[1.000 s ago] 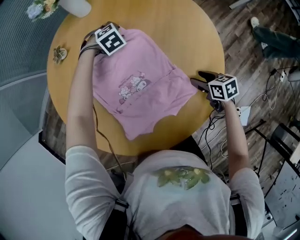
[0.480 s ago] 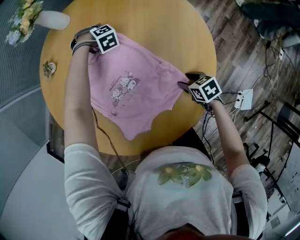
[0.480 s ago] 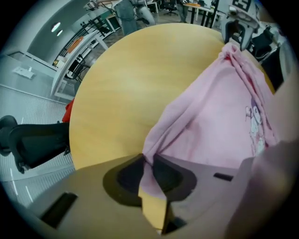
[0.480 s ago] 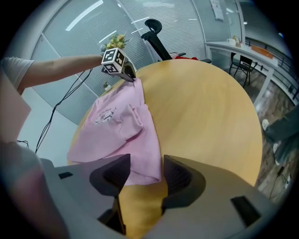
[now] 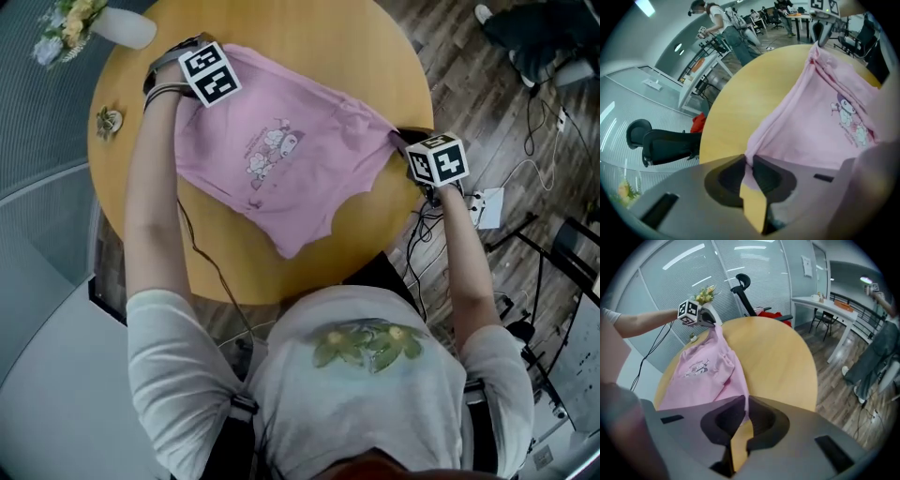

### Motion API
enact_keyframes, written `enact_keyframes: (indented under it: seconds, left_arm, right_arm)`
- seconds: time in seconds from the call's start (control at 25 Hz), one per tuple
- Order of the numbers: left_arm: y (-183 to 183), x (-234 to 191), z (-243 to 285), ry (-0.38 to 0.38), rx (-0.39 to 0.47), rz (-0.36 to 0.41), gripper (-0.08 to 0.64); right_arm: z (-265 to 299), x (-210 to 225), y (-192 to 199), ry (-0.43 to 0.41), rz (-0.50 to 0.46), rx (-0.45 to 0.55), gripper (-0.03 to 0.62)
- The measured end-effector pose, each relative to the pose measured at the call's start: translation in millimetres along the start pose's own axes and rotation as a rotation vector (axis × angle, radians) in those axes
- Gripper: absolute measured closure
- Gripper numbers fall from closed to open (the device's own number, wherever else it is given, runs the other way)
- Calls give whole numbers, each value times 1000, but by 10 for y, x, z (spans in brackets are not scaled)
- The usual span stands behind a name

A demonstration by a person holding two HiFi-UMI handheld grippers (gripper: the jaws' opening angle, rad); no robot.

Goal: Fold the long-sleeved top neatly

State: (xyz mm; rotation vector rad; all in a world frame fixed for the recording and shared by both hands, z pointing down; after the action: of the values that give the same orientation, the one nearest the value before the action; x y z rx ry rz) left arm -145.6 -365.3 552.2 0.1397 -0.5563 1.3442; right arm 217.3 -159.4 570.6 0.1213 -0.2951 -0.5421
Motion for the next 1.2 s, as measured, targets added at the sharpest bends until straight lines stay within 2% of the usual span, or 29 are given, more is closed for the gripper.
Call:
enact_keyframes:
  seconds: [0.2, 0.36, 0.44, 0.68, 0.84, 1.04, 1.2]
  left_arm:
    - [265, 11, -302, -72, 79, -28, 506]
    - [364, -24, -497, -148, 101, -39, 506]
    - [511, 7, -575, -167, 103, -64, 506]
    - [1164, 358, -613, -225, 50, -114, 505]
    - [1533, 706, -656, -229, 21, -240, 505]
    - [2057, 1266, -520, -183, -77, -367, 505]
    - [2303, 1604, -175, -127, -213, -436, 505]
  right_arm:
    - [-408, -148, -55, 124, 2, 94, 555]
    - [-694, -551, 0, 155, -108, 133, 555]
    - [-760, -901, 89, 122, -183, 139, 555]
    - [-575, -2118, 422, -68, -406, 95, 555]
    - [-366, -2659, 638, -157, -505, 39, 557]
    - [-204, -3089, 880, -248, -563, -9, 557]
    - [256, -3221, 967, -281, -484, -28, 555]
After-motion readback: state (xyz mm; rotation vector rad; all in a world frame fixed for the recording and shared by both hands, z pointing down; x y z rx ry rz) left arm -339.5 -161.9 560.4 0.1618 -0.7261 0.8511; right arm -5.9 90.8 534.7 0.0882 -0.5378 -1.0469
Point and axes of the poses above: the fingertips, and each gripper's own axes: z forward along the fingers, x to its right, y out of its underside, the point moved 3 cm from there along -z, backward along the fingers, and after that the axes turned 15 degrees about -x, right-handed, at the moved point
